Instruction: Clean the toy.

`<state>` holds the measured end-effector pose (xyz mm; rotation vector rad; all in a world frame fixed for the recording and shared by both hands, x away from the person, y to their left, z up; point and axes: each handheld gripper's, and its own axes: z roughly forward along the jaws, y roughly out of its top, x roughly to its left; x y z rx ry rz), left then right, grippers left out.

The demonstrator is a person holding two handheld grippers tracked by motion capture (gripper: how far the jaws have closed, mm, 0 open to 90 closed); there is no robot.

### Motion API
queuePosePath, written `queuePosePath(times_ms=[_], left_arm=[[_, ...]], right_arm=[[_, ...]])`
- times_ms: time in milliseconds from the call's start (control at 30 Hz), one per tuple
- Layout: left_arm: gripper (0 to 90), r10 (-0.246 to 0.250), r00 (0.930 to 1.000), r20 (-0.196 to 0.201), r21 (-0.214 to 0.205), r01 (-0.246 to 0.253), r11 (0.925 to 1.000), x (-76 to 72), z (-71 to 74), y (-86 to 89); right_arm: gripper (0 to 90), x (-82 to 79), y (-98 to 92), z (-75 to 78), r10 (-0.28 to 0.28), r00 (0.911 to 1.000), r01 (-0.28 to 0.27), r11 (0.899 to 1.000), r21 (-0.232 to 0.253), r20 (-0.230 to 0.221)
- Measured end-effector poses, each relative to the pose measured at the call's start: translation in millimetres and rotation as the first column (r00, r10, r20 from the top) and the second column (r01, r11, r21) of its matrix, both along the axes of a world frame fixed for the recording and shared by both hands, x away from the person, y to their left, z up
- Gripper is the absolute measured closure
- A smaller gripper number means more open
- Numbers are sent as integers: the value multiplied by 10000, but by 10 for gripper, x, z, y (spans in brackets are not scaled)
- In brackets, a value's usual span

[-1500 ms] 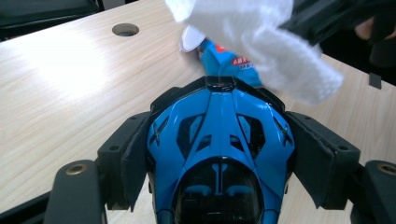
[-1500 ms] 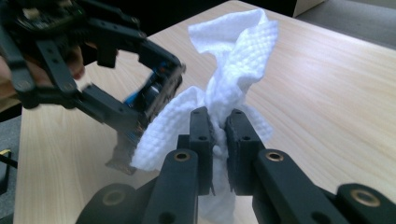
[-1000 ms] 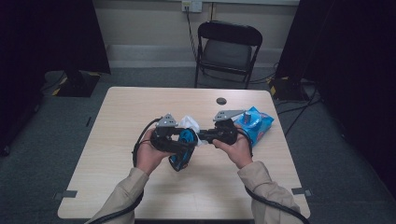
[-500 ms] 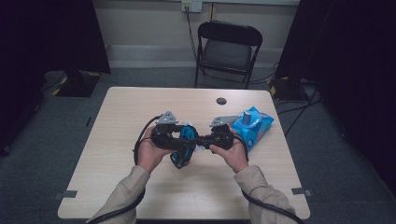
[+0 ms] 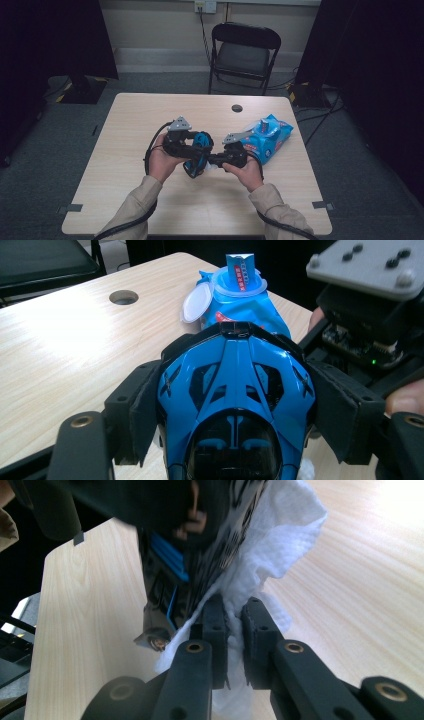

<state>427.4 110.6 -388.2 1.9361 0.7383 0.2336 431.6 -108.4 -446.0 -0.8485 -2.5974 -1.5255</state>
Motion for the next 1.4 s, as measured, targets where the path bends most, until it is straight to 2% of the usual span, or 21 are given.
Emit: queuePosePath(times_ms=[133, 200, 267, 433, 567, 767, 867, 933, 1033, 1167, 1267, 1400], left_arm=[[262, 50, 10000, 67, -161, -49, 9999, 6, 16, 2], [262, 128, 9999, 86, -256, -125, 9996, 9, 32, 13], [262, 161, 9998, 93, -293, -158, 9994, 11, 51, 34], [262, 303, 9994, 162, -37, -302, 9995, 16, 51, 124], [262, 457, 9990, 31, 210, -457, 9987, 18, 3, 228], [262, 786, 9967, -210, 629, -772, 9950, 29, -126, 394], [262, 864, 9959, -267, 760, -842, 9935, 35, -174, 439], [262, 1047, 9937, -392, 1004, -1003, 9899, 55, -242, 494], [262, 1219, 9910, -546, 1124, -1152, 9870, 85, -307, 543], [262, 1310, 9893, -639, 1152, -1231, 9857, 125, -341, 570], [262, 1276, 9903, -547, 1319, -1195, 9840, 151, -342, 540], [262, 1336, 9894, -575, 1287, -1254, 9837, 208, -391, 485]], right_arm=[[827, -19, 5, -50, 141, 9998, -144, 9997, -201, -113], [827, -30, 16, -81, 290, 9995, -296, 9976, -629, -97], [827, -40, 6, -111, 322, 9994, -331, 9964, -777, -129], [826, -37, -86, -116, 119, 9999, -124, 9966, -810, -72], [826, -25, -230, -76, -206, 9998, 206, 9972, -716, 10], [826, -21, -466, -49, -723, 9973, 730, 9941, -802, 120], [826, -24, -523, -60, -837, 9964, 843, 9930, -824, 105], [825, -25, -583, -83, -958, 9953, 965, 9904, -992, 115], [825, -23, -634, -114, -1031, 9946, 1033, 9889, -1068, 78], [825, -21, -690, -162, -1132, 9936, 1129, 9867, -1170, 36], [823, -24, -727, -190, -1199, 9928, 1193, 9853, -1221, 25], [821, -31, -768, -236, -1286, 9917, 1270, 9834, -1297, -40]])
